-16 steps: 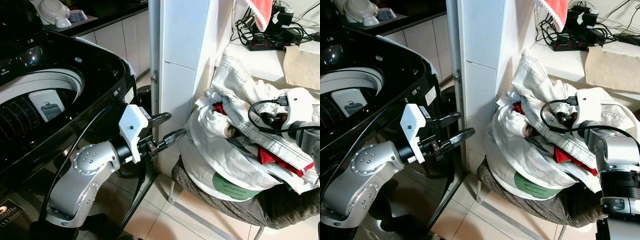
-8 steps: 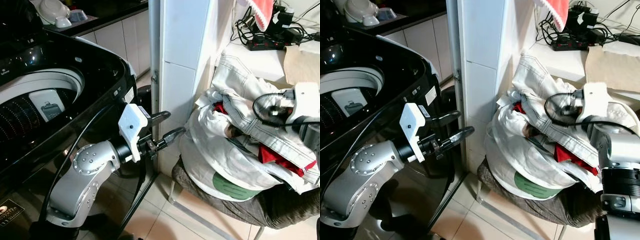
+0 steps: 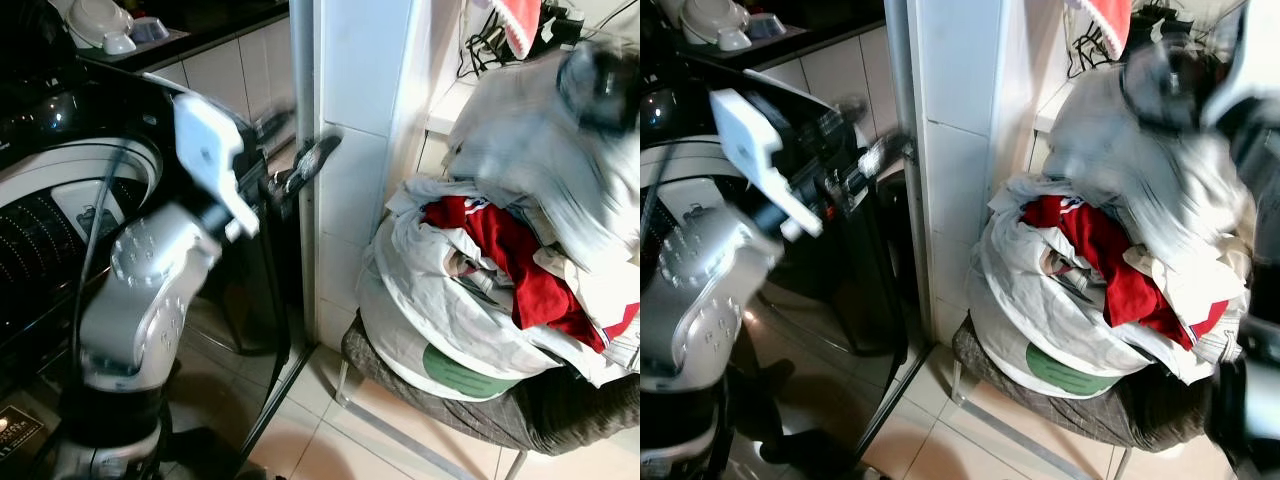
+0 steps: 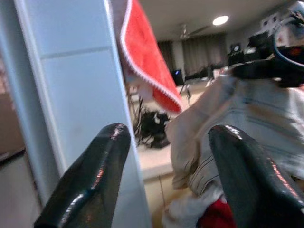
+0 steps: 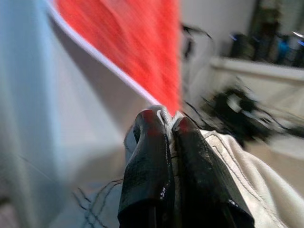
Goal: Clothes washing
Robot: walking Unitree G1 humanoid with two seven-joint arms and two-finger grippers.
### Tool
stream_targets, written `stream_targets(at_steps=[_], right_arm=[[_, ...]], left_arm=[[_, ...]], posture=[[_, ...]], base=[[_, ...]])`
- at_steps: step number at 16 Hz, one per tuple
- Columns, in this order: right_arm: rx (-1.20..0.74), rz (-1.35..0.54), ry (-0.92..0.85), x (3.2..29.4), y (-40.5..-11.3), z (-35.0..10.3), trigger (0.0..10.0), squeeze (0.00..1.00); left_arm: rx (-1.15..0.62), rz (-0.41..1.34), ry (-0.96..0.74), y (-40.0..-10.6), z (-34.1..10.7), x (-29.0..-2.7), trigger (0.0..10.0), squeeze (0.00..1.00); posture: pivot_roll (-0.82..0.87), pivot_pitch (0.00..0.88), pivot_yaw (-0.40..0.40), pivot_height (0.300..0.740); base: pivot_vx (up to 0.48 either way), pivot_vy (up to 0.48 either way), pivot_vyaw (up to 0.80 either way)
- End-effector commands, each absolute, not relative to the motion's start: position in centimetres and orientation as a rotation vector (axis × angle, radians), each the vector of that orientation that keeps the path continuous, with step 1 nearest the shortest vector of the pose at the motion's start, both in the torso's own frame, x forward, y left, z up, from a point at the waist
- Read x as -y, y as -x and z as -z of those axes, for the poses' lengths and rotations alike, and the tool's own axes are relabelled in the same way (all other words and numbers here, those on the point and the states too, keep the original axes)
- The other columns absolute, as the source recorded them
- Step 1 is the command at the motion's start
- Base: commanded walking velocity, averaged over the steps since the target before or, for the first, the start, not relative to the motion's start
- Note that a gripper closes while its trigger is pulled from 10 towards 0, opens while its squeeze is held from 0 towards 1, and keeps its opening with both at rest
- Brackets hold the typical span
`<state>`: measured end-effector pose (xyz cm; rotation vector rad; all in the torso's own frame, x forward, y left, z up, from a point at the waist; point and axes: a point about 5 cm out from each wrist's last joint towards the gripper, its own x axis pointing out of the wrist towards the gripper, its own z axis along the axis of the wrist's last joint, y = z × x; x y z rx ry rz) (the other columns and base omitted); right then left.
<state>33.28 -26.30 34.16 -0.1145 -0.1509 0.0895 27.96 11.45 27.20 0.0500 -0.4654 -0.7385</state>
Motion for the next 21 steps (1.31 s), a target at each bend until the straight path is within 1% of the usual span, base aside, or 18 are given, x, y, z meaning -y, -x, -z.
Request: stream_targets(at_steps=[1, 2, 5, 8, 9, 11, 15, 16, 17, 18, 19, 20, 21], right_arm=[[0.235, -0.216, 0.03, 24.5, -32.9, -36.3, 0.0, 0.0], [0.24, -0.353, -0.035, 22.2, -33.2, -36.7, 0.0, 0.0], [0.255, -0.627, -0.167, 17.2, -33.2, -37.5, 0.0, 0.0], [0.214, -0.816, -0.325, 14.3, -32.9, -37.7, 0.0, 0.0], [0.204, -0.859, -0.36, 13.8, -32.7, -37.8, 0.0, 0.0], [0.164, -0.995, -0.472, 12.7, -32.1, -37.9, 0.0, 0.0], [0.129, -1.099, -0.538, 12.5, -31.0, -38.1, 0.0, 0.0], [0.124, -1.126, -0.548, 12.4, -30.6, -38.1, 0.0, 0.0], [0.121, -1.132, -0.551, 12.4, -30.5, -38.1, 0.0, 0.0], [0.107, -1.157, -0.562, 12.3, -30.2, -38.0, 0.0, 0.0], [0.097, -1.169, -0.566, 12.3, -30.0, -37.8, 0.0, 0.0], [0.095, -1.172, -0.566, 12.3, -30.0, -37.8, 0.0, 0.0], [0.087, -1.174, -0.571, 12.2, -29.8, -37.7, 0.0, 0.0]], left_arm=[[0.493, 0.775, -0.065, -27.9, -27.9, -10.4, 10.0, 1.0], [0.506, 0.816, -0.073, -28.0, -28.4, -9.2, 10.0, 1.0], [0.532, 0.847, -0.07, -28.6, -29.2, -7.7, 10.0, 1.0], [0.55, 0.873, -0.056, -28.9, -29.8, -7.0, 10.0, 1.0], [0.545, 0.87, -0.066, -29.0, -29.7, -6.9, 10.0, 1.0], [0.521, 0.805, -0.07, -30.0, -28.9, -7.2, 10.0, 1.0], [0.531, 0.753, -0.029, -30.8, -28.9, -7.5, 10.0, 0.99], [0.535, 0.745, -0.028, -31.0, -29.0, -7.5, 10.0, 0.27], [0.536, 0.745, -0.028, -31.0, -29.0, -7.4, 10.0, 0.27], [0.531, 0.747, -0.044, -31.2, -28.9, -7.3, 10.0, 0.18], [0.529, 0.765, -0.063, -31.2, -28.6, -7.2, 10.0, 0.18], [0.523, 0.778, -0.049, -31.1, -28.5, -7.1, 0.4, 0.17], [0.498, 0.791, -0.049, -31.1, -28.0, -7.1, 0.0, 0.0]], posture=[[-0.05, 0.0, 0.016, 0.74], [-0.05, 0.0, 0.016, 0.74], [-0.04, 0.0, 0.008, 0.74], [-0.03, 0.0, -0.011, 0.74], [-0.03, 0.0, -0.013, 0.74], [-0.03, 0.0, -0.03, 0.74], [-0.03, 0.0, -0.033, 0.74], [-0.03, 0.0, -0.033, 0.74], [-0.03, 0.0, -0.033, 0.74], [-0.04, 0.0, -0.029, 0.74], [-0.04, 0.0, -0.027, 0.74], [-0.04, 0.0, -0.026, 0.74], [-0.04, 0.0, -0.022, 0.74]], base=[[0.0, 0.0, 0.0], [0.0, 0.0, 0.0], [0.0, 0.0, 0.0], [0.0, 0.0, 0.0], [0.0, 0.0, 0.0], [0.0, 0.0, 0.0], [0.0, 0.0, 0.0], [0.0, 0.0, 0.0], [0.0, 0.0, 0.0], [0.0, 0.0, 0.0], [0.0, 0.0, 0.0], [0.0, 0.0, 0.0], [0.0, 0.0, 0.0]])
